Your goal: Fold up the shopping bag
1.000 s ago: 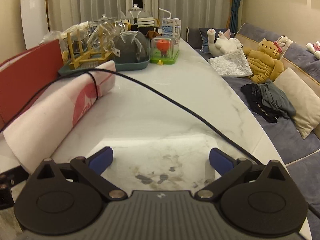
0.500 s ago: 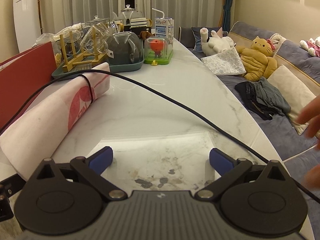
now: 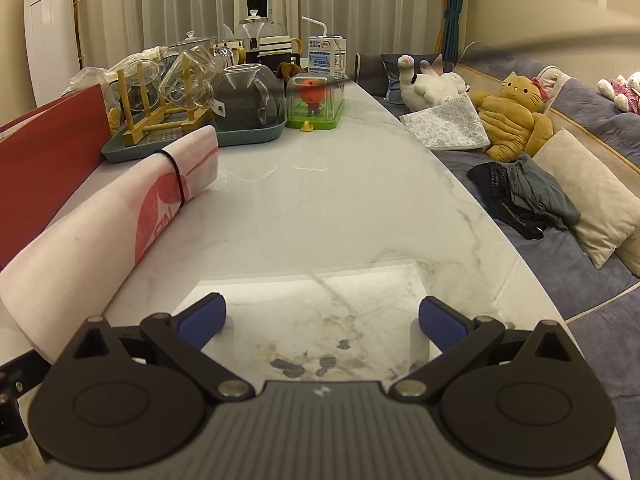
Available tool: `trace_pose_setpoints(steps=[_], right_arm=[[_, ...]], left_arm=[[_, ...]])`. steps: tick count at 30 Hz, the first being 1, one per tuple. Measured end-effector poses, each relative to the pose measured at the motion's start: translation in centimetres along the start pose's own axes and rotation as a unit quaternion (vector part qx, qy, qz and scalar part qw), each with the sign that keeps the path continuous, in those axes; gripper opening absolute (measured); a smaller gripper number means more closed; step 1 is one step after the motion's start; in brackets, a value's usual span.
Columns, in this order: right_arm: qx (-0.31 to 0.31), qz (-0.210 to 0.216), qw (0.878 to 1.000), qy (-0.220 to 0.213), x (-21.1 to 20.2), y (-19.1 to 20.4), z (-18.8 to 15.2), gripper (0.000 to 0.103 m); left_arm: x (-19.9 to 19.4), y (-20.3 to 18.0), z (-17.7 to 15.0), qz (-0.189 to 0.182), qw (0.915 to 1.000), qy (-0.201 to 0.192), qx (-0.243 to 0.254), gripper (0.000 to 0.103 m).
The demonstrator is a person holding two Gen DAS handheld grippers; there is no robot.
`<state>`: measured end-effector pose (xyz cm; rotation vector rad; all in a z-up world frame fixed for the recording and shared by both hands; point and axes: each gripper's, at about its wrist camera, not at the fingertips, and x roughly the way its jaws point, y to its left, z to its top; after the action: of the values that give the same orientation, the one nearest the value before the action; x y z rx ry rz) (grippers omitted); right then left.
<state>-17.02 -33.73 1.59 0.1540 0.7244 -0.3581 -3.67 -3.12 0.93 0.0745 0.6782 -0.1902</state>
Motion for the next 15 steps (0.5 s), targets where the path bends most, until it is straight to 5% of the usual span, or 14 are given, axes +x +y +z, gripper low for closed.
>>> trace_pose_setpoints(steps=[15], right_arm=[[-0.002,0.0,1.0,0.0,0.0,-0.11,0.09,0.103]], left_arm=[[-0.01,-0.03,-0.03,0.0,1.0,0.0,0.0,0.103]])
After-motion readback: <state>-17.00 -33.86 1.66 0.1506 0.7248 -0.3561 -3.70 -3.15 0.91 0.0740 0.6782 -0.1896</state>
